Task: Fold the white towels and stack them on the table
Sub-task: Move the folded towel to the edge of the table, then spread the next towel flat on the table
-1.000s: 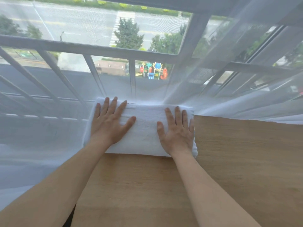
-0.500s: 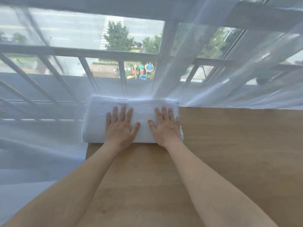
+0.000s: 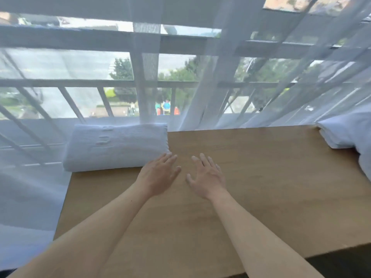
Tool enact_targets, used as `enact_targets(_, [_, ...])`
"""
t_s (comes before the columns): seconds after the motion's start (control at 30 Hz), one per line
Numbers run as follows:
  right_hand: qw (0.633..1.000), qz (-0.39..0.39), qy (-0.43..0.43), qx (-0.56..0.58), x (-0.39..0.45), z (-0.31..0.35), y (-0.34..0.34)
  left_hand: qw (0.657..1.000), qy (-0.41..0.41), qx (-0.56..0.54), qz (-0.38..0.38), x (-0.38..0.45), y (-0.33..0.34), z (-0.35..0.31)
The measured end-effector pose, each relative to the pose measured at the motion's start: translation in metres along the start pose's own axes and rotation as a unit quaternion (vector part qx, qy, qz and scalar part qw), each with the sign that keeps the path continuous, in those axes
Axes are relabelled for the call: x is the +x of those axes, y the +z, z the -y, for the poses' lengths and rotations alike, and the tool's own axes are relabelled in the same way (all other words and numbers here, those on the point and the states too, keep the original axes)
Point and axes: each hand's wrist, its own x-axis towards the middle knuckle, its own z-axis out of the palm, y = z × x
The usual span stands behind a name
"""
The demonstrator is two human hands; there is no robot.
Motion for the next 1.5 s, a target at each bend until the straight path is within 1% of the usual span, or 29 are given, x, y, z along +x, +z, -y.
enact_targets(0.1, [0.999, -0.007, 0.035, 0.016, -0.034, -0.062, -0.019, 0.999, 0.030, 0.039, 0.009, -0.001, 0.017, -0.069])
enact_targets(0.23, [0.996, -0.010, 0.080, 0.028, -0.082, -0.156, -0.038, 0.996, 0.055, 0.064, 0.023, -0.001, 0.051, -0.164])
enact_targets(0.33, [0.992, -0.014, 0.120, 0.021, -0.120, -0.226, -0.053, 0.992, 0.098, 0.079, 0.025, 0.005, 0.076, -0.238])
enact_targets(0.5, [0.987, -0.041, 0.155, 0.030, -0.163, -0.315, -0.077, 0.981, 0.158, 0.104, 0.037, 0.016, 0.099, -0.337])
enact_targets(0.77, [0.972, -0.089, 0.205, 0.073, -0.181, -0.422, -0.102, 0.969, 0.215, 0.105, 0.062, 0.060, 0.145, -0.436])
enact_targets(0.93, [0.968, -0.076, 0.233, 0.050, -0.183, -0.497, -0.119, 0.956, 0.270, 0.083, 0.078, 0.122, 0.179, -0.518])
enact_targets(1.03, [0.960, -0.064, 0.267, 0.048, -0.181, -0.548, -0.135, 0.948, 0.303, 0.067, 0.074, 0.164, 0.192, -0.570])
enact_targets(1.1, [0.953, -0.070, 0.289, 0.055, -0.178, -0.575, -0.144, 0.943, 0.316, 0.060, 0.081, 0.184, 0.198, -0.598])
enact_targets(1.27, [0.941, -0.094, 0.312, 0.094, -0.158, -0.623, -0.164, 0.942, 0.316, 0.048, 0.108, 0.225, 0.205, -0.649])
enact_targets(1.5, [0.926, -0.159, 0.318, 0.129, -0.114, -0.697, -0.198, 0.954, 0.279, 0.023, 0.109, 0.280, 0.217, -0.709])
